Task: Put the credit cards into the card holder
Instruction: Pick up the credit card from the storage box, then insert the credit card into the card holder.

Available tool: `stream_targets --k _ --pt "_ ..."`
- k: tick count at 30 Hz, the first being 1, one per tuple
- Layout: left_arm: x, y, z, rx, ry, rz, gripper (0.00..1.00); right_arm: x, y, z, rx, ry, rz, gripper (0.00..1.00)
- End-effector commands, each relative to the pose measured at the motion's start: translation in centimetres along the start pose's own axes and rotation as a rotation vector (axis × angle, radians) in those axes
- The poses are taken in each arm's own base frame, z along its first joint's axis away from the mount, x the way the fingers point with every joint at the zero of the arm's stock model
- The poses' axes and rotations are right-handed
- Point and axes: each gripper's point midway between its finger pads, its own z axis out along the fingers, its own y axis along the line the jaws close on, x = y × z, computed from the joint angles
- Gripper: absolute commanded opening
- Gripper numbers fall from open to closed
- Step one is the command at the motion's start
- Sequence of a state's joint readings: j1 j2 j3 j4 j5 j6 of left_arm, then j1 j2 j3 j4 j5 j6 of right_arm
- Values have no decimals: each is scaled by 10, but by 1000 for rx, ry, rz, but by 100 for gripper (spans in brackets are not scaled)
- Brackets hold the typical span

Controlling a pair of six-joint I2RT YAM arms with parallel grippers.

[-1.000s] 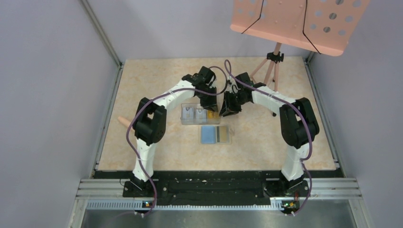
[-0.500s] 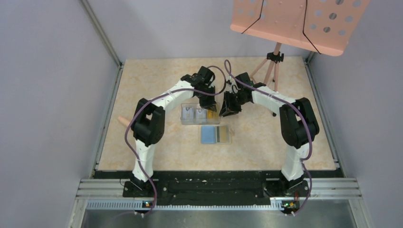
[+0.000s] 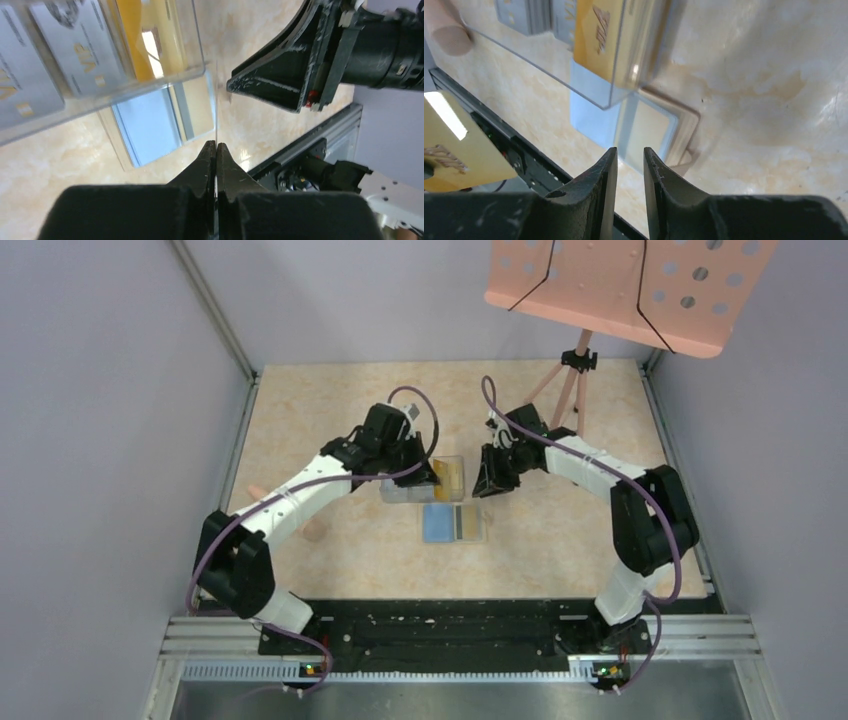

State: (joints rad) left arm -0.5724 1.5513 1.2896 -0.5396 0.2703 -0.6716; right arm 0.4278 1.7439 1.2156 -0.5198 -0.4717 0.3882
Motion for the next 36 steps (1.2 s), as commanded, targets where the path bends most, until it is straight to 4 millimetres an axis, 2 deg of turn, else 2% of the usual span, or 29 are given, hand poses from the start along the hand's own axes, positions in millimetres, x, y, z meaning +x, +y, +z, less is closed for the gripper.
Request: stream_targets --k 1,5,11,16,23,36 --pt "31 -11 7 187 31 -74 0 19 -7 -6 2 1 -5 24" --pt "59 3 19 219 67 -118 0 37 -12 1 -15 32 17 18" --pt "71 12 38 219 99 -93 0 50 -21 11 -16 65 45 10" --pt "84 28 60 185 130 -88 0 55 -25 14 -10 71 54 6" --pt "86 41 76 141 137 -72 0 62 -30 16 1 85 57 1" --pt "91 49 83 98 193 -44 0 70 -36 21 10 100 63 0"
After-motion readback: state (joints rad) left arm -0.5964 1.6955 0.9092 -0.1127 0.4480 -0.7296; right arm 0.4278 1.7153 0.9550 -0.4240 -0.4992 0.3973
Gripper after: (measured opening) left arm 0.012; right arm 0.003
